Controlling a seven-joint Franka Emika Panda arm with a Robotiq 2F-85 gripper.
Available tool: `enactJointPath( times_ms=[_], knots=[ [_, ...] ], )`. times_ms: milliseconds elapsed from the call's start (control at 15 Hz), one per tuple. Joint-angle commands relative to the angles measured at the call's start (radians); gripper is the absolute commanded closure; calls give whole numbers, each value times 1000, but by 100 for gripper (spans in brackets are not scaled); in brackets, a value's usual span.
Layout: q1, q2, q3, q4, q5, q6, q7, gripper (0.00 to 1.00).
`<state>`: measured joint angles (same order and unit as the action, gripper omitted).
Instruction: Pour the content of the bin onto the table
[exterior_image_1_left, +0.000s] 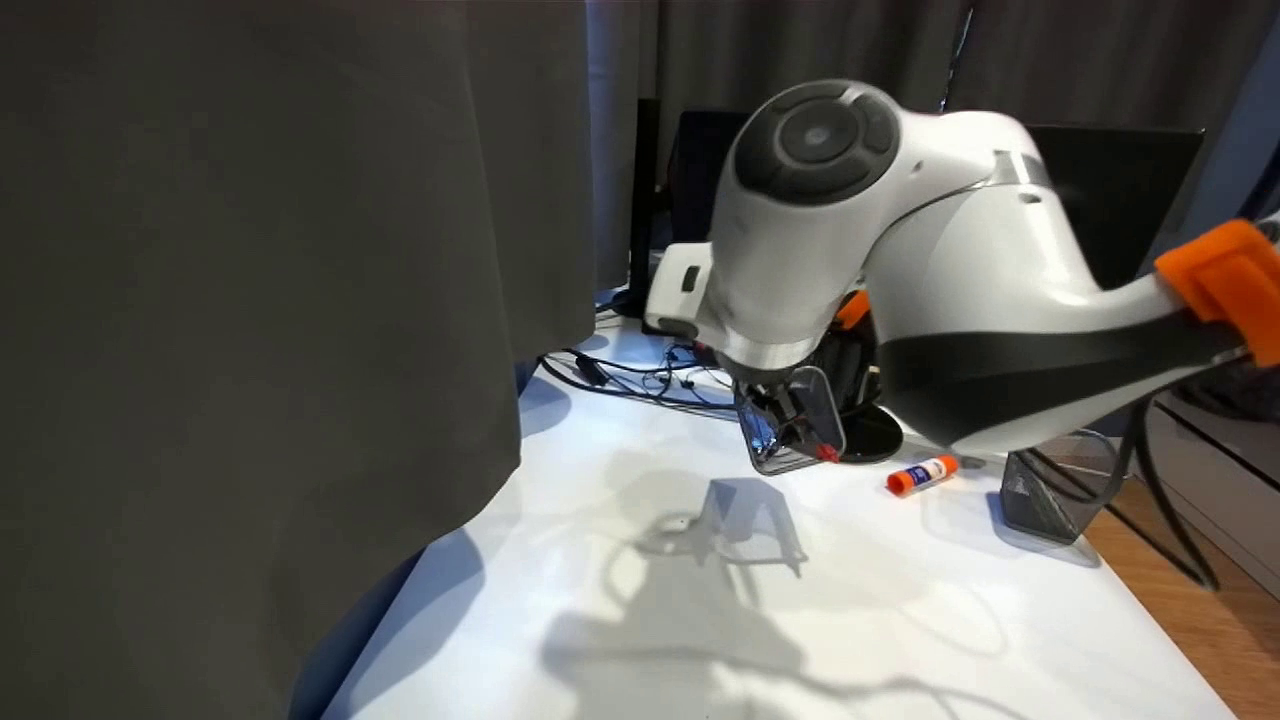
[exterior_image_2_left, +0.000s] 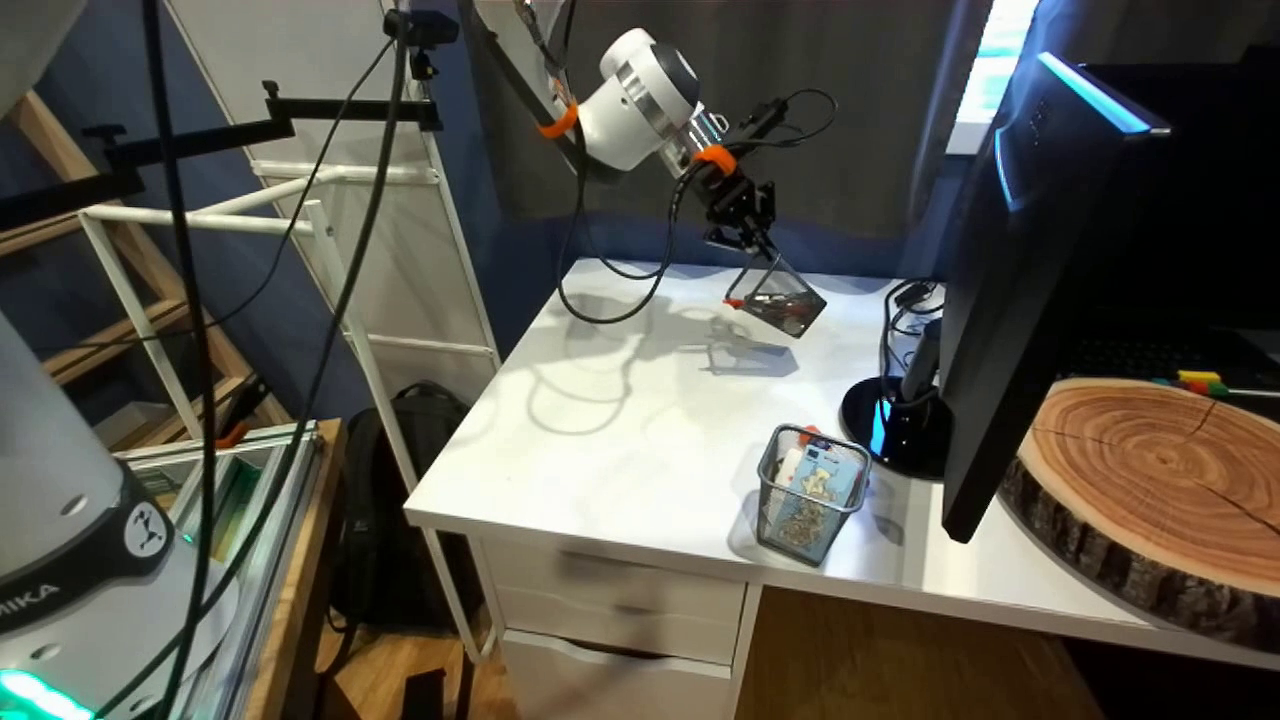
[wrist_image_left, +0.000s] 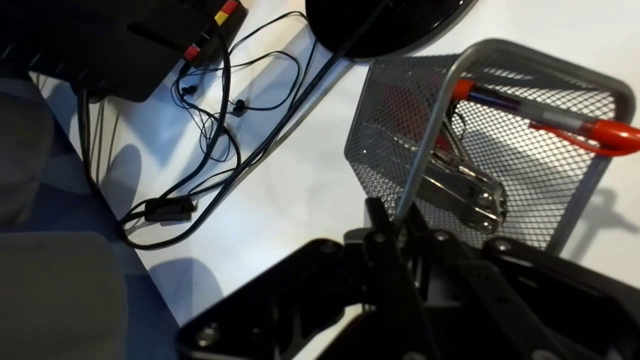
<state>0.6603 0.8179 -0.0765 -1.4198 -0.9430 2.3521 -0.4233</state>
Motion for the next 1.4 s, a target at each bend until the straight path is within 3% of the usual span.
enactJointPath(
  times_ms=[0, 67, 933, 1000, 1067, 1133, 1200, 1333],
  knots=[
    [46, 173, 41, 244, -113, -219, -23, 98],
    [96, 212, -10, 293, -77, -252, -66, 98],
    [131, 584, -20, 867, -54, -782, -782, 98],
    [134, 604, -18, 897, -63, -794, -848, 98],
    [117, 599, 11, 900, -54, -717, -898, 98],
    [103, 599, 34, 913, -34, -675, -898, 98],
    [118, 556, 15, 805, -51, -701, -809, 91],
    [112, 572, 31, 838, -45, -671, -840, 91]
  ],
)
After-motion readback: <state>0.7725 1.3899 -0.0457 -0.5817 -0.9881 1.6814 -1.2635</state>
